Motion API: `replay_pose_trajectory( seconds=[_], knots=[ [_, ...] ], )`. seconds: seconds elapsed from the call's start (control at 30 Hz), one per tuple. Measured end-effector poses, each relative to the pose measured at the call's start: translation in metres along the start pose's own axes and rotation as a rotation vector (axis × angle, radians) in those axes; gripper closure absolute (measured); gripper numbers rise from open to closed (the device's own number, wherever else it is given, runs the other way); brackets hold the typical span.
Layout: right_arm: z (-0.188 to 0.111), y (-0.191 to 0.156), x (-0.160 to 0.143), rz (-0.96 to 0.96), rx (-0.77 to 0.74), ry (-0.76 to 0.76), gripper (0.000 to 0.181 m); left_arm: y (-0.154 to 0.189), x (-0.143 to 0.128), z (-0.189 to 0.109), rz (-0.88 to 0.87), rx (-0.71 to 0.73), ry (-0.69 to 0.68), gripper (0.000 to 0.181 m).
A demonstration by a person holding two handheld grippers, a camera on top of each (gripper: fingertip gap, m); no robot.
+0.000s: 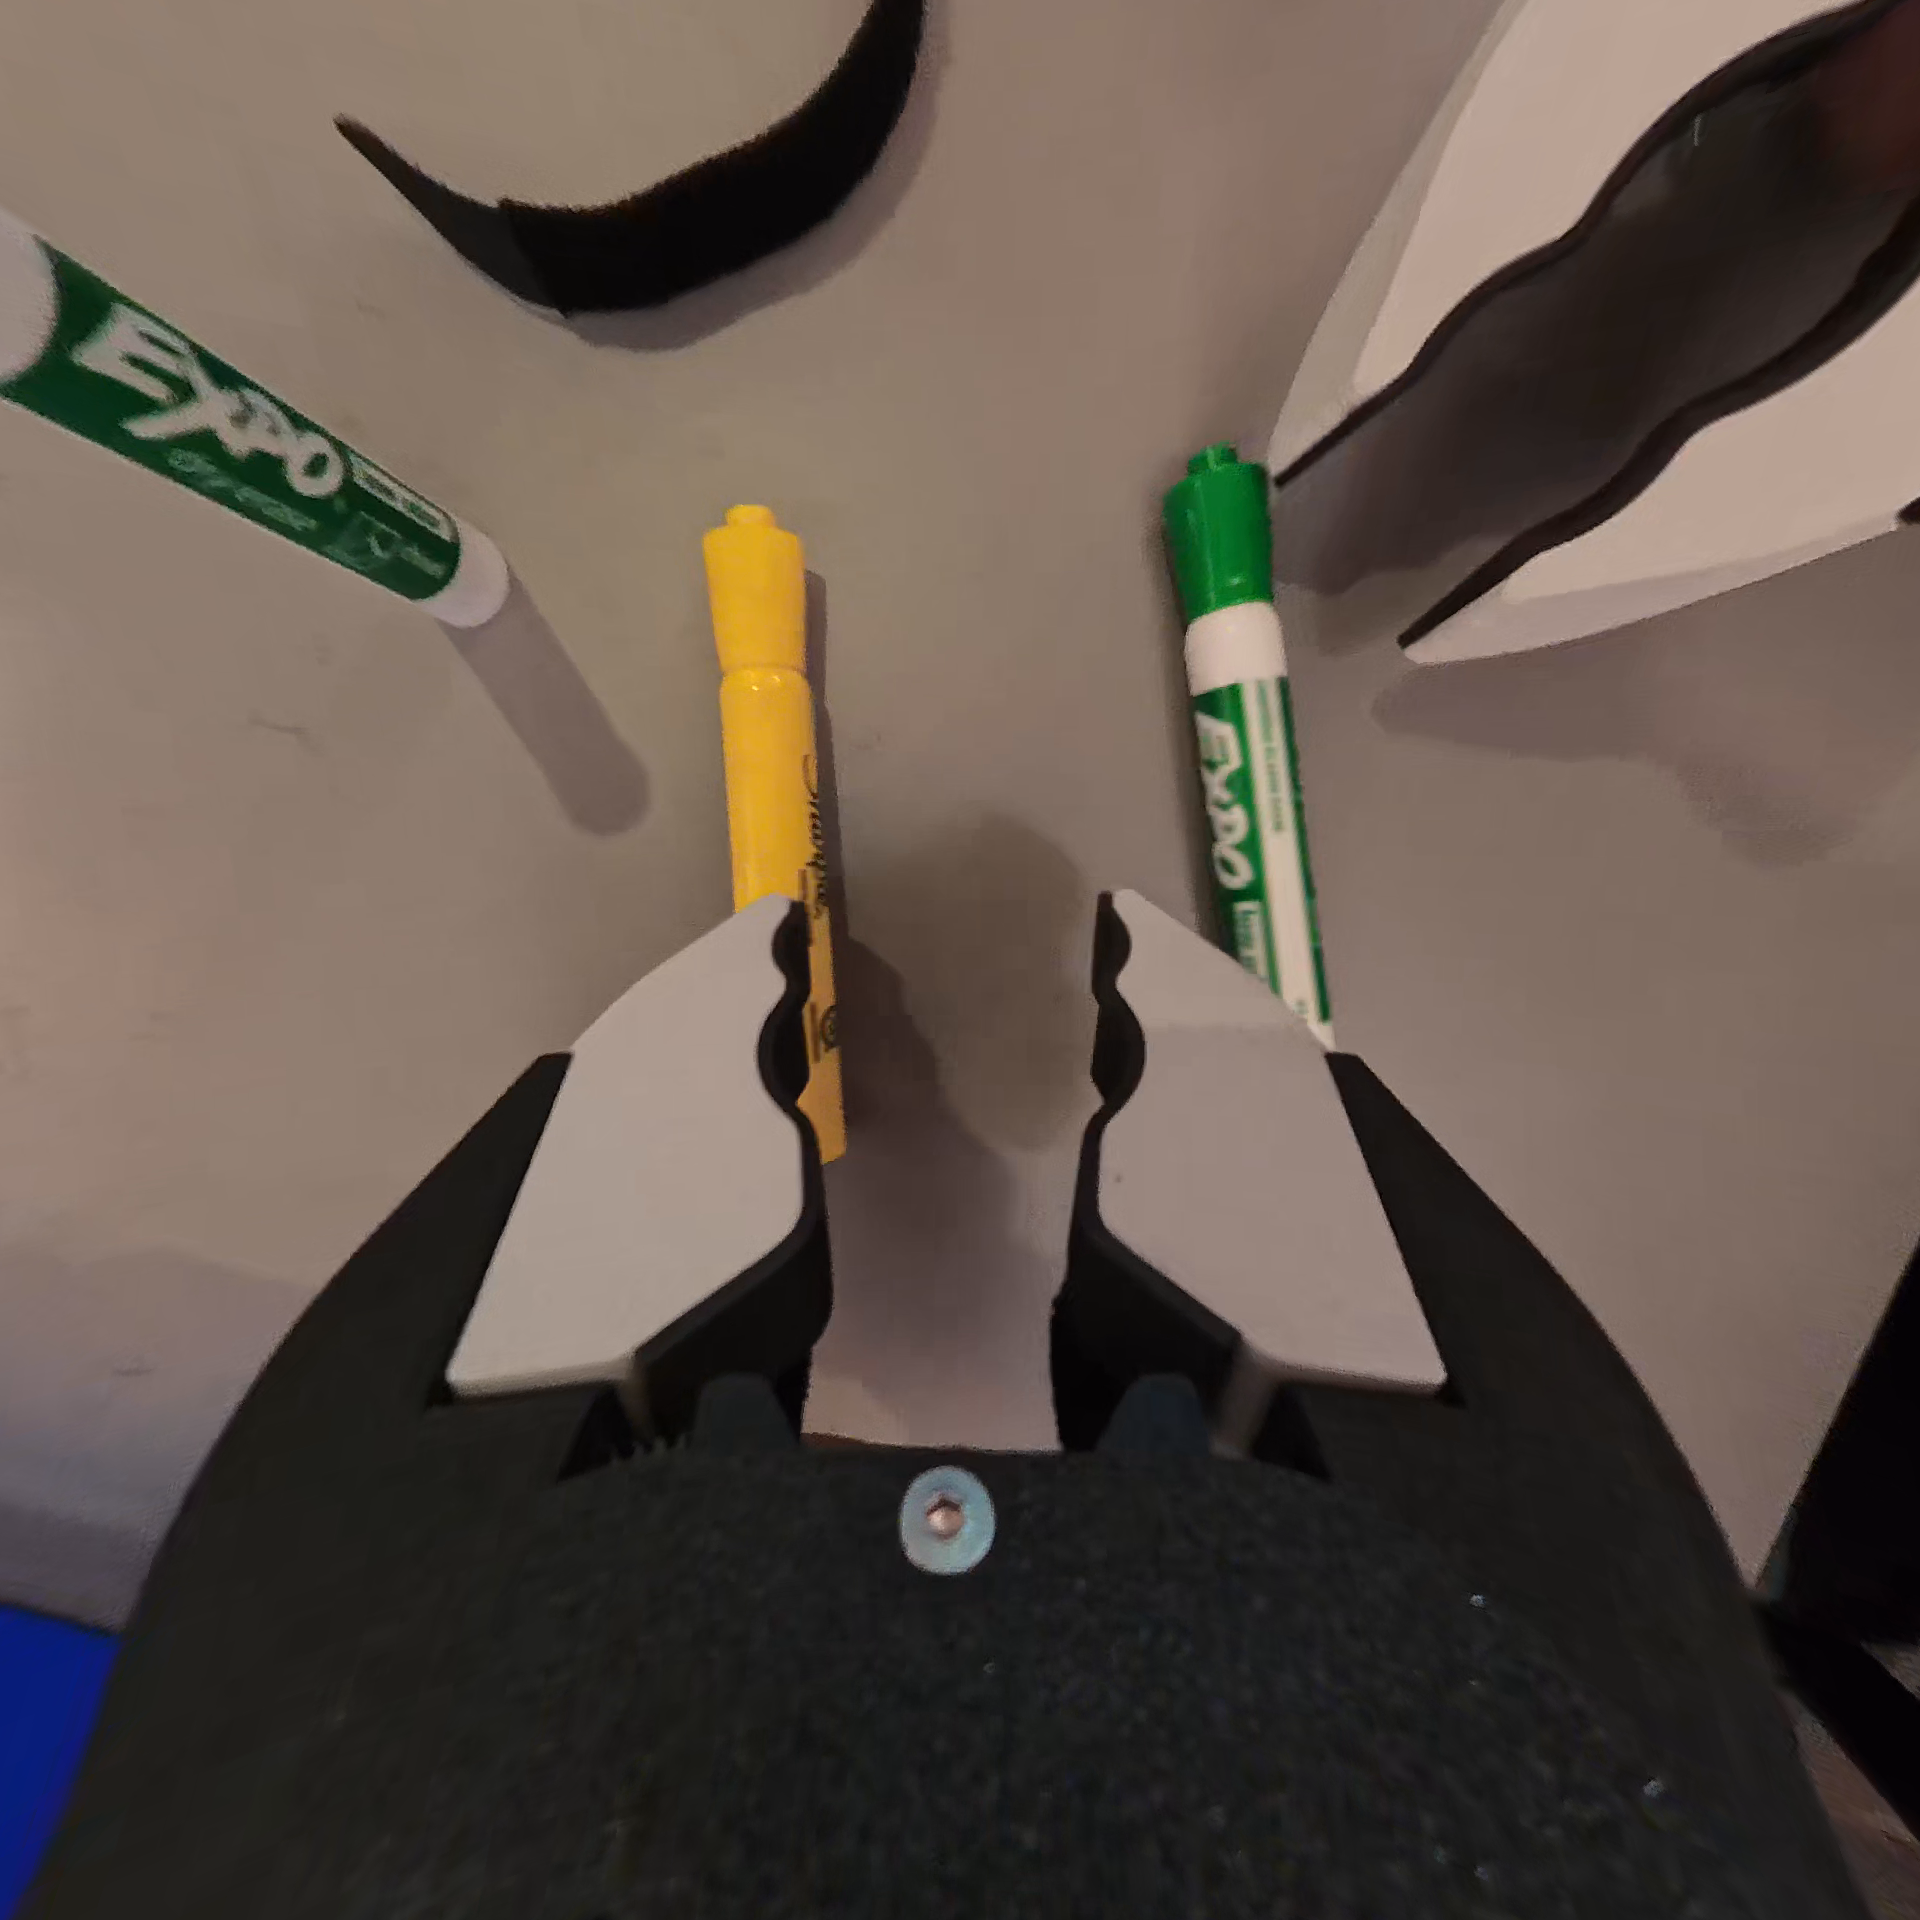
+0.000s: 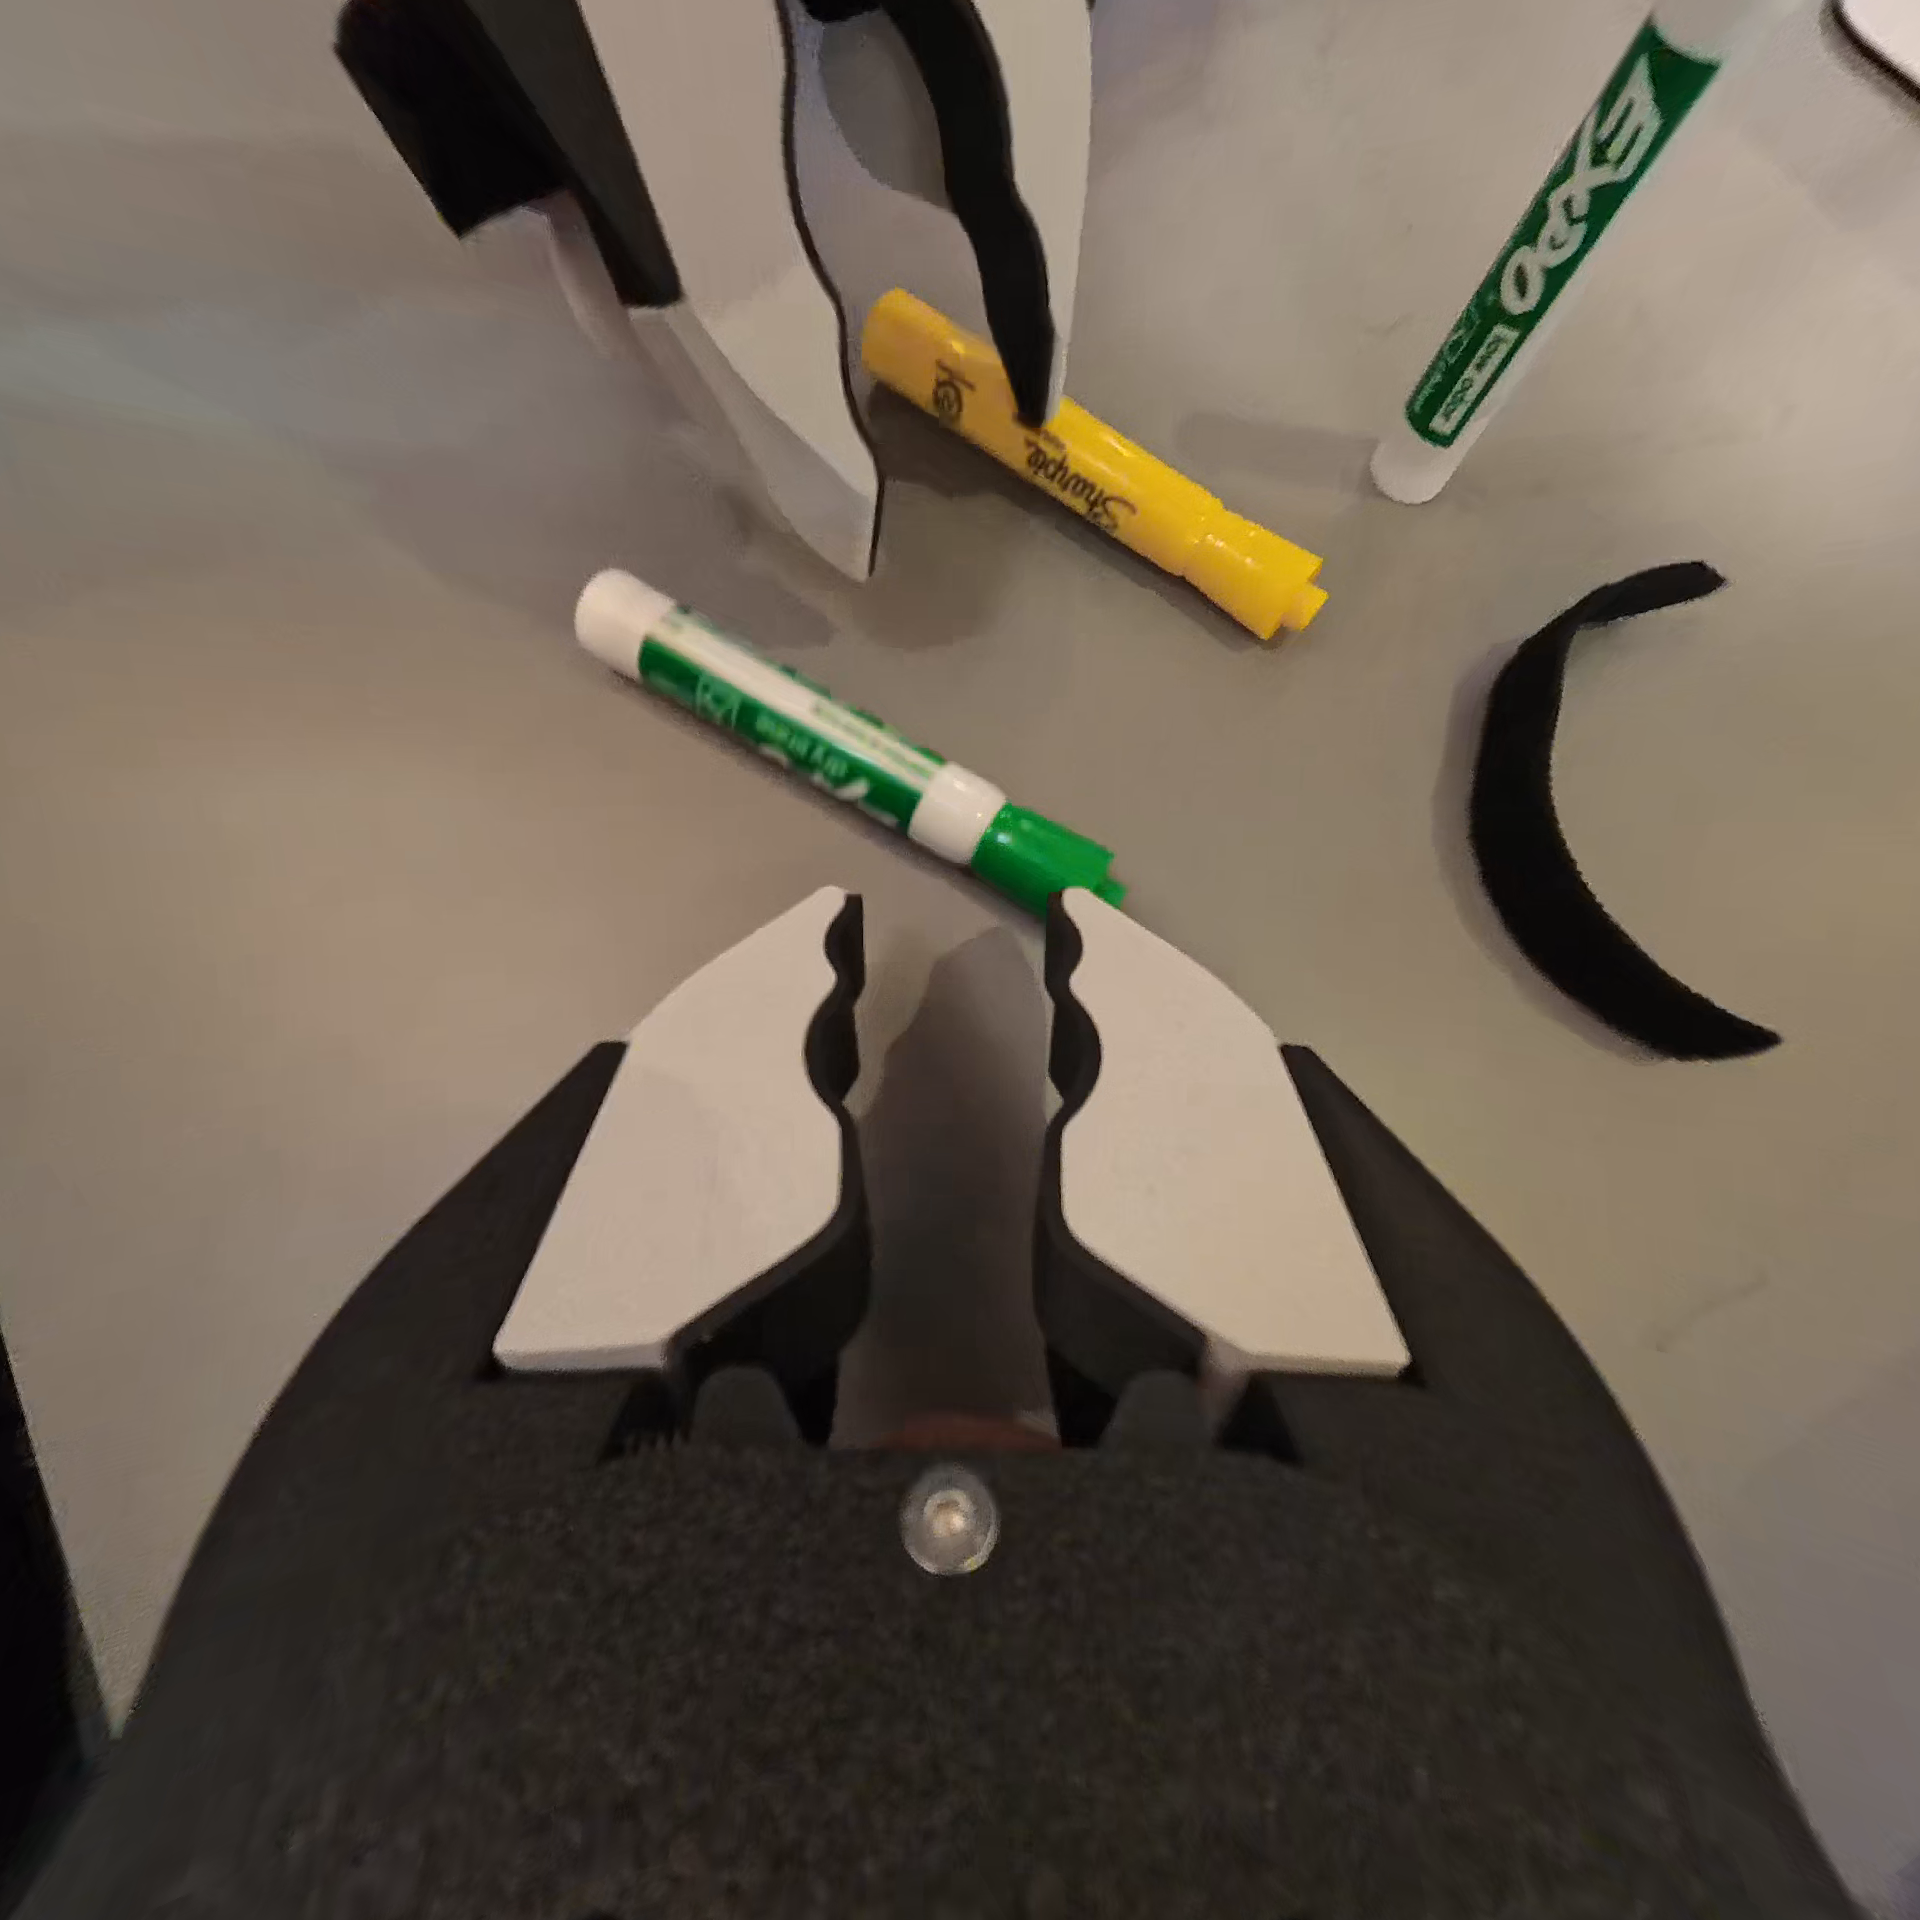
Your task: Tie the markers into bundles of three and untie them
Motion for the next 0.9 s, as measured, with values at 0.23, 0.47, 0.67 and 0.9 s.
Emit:
replay_pose_trajectory(
  seconds=[0.23,0.47,0.67,0.9],
  knots=[
    [-0.019,0.01,-0.015,0.04,-0.053,0.005,0.147,0.0,-0.004,0.009,-0.029,-0.075,-0.004,0.117],
    [-0.04,0.033,-0.018,0.122,-0.095,0.076,0.149,0.026,0.017,0.001,-0.028,-0.033,0.11,0.09],
    [-0.042,0.033,-0.015,0.142,-0.073,0.101,0.151,0.046,0.013,0.027,0.001,0.166,0.002,0.12],
    [-0.042,0.033,-0.016,0.155,-0.059,0.104,0.151,0.045,0.005,0.031,0.012,0.169,-0.105,0.163]
  ],
)
Point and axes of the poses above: each gripper's, where its closed fingertips meet, z out along the fingers, x out of its top, y = z × x across the jaws, the point moved 5 cm from there along -z, back along the fingers, and after that the axes turned 14 degrees about -x, right-handed, at the moved point
